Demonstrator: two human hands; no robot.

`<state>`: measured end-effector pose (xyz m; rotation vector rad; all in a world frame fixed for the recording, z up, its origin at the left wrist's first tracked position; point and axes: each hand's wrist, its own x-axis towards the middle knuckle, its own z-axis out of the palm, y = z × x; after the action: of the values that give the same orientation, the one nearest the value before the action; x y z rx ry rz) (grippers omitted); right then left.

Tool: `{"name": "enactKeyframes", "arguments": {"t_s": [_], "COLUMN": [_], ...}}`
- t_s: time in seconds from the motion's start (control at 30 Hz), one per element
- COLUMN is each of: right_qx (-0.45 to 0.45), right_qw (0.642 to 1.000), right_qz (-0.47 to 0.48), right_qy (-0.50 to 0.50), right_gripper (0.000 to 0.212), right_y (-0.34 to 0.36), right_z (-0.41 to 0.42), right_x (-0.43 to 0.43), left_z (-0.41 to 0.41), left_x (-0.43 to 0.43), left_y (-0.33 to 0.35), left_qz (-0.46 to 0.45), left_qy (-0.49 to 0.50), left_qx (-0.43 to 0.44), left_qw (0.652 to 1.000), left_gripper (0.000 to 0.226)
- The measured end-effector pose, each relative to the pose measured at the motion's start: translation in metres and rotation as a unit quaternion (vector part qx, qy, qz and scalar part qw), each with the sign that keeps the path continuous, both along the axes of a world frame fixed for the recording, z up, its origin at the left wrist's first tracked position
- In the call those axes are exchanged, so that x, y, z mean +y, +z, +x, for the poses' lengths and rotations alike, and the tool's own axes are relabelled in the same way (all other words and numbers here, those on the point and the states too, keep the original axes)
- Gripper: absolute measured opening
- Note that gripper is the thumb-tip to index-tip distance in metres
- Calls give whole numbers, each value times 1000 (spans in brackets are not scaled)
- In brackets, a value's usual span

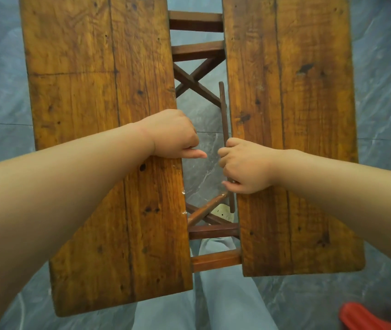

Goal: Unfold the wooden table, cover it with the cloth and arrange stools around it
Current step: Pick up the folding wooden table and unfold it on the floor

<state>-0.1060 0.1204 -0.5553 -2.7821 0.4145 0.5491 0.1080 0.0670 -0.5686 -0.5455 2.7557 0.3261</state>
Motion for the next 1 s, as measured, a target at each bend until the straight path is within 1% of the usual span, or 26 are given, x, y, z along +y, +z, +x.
{"name": "enactKeyframes", "arguments": {"t_s": [0.1,0.17,0.23,0.33,0.5,0.63,0.8,0.9,1.0], "right_qx": [-7,5,12,13,-51,-50,-43,-37,-35], "right_qw": [1000,1000,1000,999,996,997,999,999,999], "right_qz": [-1,6,16,31,54,12,3,2,2], "right_qy": [3,7,14,31,46,54,20,17,20], "right_gripper": [49,51,52,51,42,54,55,56,55], "right_y": [-10,-14,-18,-18,-13,-13,-18,-24,-27], "right_z": [6,5,4,6,-14,-35,-30,-23,-20], "right_x": [2,6,8,5,-1,5,12,12,9], "left_z": [-10,-9,-3,2,13,23,28,29,29], "left_x": [4,8,13,17,16,17,21,27,30], "left_y": [-7,-11,-16,-18,-11,-6,-8,-13,-16], "left_qz": [-2,3,10,14,14,6,-6,-13,-25], "left_qy": [-33,-50,-52,-50,-57,-63,-68,-59,-38], "left_qx": [-7,-21,-27,-24,-8,-4,-13,-39,-34], "left_qw": [999,999,998,998,998,998,998,997,998], "left_gripper": [70,65,59,59,55,55,61,68,74]}}
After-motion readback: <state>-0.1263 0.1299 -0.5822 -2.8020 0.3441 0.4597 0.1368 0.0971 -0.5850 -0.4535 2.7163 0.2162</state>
